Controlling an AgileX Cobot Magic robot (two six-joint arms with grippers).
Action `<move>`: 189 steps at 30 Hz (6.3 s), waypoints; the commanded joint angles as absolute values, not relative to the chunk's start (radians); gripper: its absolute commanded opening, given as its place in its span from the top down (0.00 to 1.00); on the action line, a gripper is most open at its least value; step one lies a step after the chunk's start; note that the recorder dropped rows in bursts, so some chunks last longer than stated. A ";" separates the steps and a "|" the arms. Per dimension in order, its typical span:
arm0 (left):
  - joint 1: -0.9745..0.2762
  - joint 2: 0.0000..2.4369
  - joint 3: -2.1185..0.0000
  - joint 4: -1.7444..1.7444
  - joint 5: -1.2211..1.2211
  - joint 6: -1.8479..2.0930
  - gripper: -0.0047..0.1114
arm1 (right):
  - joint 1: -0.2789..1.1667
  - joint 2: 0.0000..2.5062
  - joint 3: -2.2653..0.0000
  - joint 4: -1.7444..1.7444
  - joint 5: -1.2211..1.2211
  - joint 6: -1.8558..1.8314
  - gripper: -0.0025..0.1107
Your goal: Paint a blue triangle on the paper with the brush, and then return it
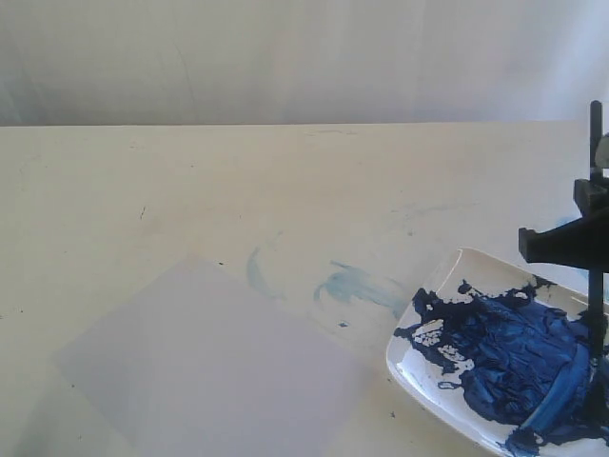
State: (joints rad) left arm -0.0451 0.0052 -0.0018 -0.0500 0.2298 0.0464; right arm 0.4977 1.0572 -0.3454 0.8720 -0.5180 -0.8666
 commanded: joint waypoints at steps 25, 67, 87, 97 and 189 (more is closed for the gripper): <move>-0.048 0.000 0.000 -0.051 0.232 0.050 0.96 | 0.499 0.752 -0.407 0.670 -0.440 -0.664 0.98; -0.046 0.109 -0.121 -0.486 -0.415 0.202 0.96 | 0.499 0.687 -0.430 0.660 -0.320 -0.570 0.98; -0.011 1.531 -1.027 -0.697 0.993 0.939 0.96 | 0.499 0.687 -0.527 0.619 -0.183 -0.568 0.98; 0.027 1.746 -1.043 -0.705 0.984 0.966 0.96 | 0.499 0.714 -0.527 0.624 -0.183 -0.435 0.98; 0.027 1.842 -0.938 -0.574 0.701 0.962 0.96 | 0.946 1.843 -0.883 -0.265 -1.103 0.455 0.98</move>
State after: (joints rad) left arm 0.0241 1.8436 -0.9483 -0.5819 0.6903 0.9619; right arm 0.9455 1.8410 -0.8769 -0.2654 -1.0839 0.4531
